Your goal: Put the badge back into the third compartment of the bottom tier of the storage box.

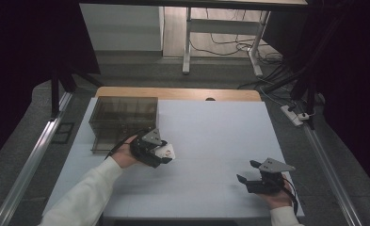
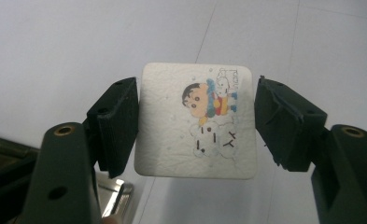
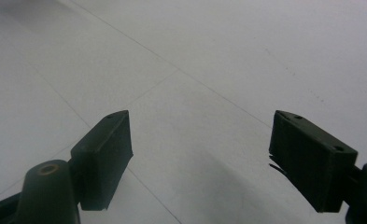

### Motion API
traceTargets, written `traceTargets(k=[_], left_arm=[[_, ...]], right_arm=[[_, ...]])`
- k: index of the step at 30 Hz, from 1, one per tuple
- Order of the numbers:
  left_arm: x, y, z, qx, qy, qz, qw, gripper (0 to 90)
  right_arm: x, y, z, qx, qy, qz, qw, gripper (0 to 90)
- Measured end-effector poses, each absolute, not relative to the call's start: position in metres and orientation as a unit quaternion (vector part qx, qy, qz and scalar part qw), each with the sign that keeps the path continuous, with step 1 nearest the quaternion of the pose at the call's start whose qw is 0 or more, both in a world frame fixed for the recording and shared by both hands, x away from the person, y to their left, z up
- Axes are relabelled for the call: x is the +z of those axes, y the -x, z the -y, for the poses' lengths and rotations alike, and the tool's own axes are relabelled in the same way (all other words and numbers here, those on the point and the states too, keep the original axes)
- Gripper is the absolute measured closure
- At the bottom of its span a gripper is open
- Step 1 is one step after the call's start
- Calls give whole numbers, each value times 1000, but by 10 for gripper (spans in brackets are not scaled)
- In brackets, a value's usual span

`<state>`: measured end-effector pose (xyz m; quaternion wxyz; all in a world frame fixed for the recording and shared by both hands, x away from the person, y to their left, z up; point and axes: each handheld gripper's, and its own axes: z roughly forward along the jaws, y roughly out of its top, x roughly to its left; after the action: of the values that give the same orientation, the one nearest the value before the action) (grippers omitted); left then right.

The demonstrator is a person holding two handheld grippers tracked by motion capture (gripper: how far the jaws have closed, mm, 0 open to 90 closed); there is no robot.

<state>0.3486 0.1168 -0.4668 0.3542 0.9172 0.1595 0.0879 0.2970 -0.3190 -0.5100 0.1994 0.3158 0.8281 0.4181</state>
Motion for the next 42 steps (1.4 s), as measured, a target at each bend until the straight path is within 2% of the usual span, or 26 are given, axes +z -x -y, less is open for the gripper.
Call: traceTargets(k=[29, 42], left_arm=[[-466, -350, -160, 105, -916, -188, 337, 326], [-472, -362, -176, 106, -918, -204, 323, 326]], right_arm=[[-510, -297, 319, 418, -315, -828, 199, 210], [-510, -297, 318, 415, -315, -830, 199, 210]])
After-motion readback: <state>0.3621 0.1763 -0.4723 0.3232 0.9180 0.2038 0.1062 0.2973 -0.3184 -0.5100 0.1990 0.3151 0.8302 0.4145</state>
